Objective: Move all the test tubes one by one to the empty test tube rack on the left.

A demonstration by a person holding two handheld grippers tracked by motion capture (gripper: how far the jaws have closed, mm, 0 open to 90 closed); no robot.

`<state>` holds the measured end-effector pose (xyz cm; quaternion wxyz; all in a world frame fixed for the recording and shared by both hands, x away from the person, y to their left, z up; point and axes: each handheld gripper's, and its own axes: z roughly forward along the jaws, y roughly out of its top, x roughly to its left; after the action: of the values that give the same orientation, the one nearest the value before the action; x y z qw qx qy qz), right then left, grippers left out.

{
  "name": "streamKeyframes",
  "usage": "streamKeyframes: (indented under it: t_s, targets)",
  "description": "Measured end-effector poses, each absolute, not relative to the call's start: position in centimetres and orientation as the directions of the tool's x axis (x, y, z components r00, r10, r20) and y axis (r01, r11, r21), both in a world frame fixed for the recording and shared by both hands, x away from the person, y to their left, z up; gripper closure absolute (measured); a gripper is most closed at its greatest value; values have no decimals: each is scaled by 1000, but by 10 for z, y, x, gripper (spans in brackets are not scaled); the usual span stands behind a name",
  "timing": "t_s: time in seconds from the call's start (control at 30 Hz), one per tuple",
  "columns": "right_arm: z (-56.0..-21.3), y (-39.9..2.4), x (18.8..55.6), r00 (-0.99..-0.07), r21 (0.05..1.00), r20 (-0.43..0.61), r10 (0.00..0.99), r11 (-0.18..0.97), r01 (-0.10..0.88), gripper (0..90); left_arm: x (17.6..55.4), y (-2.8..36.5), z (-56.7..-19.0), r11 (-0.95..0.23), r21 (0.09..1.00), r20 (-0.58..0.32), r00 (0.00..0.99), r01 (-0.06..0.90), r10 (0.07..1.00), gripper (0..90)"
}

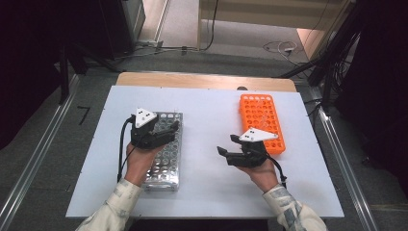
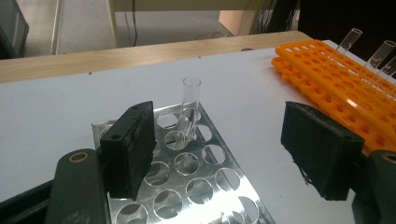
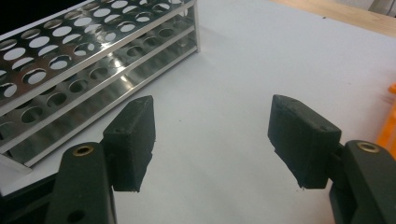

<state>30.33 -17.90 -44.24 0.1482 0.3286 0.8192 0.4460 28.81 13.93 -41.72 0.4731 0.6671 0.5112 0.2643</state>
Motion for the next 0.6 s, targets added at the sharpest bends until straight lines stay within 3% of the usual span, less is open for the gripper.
streamKeyframes:
  t_s: [0.6]
  targets:
    - [-436, -227, 296, -676, 844, 51, 736, 330, 422, 322, 273, 151, -428, -22, 890, -145, 326, 456, 934, 246]
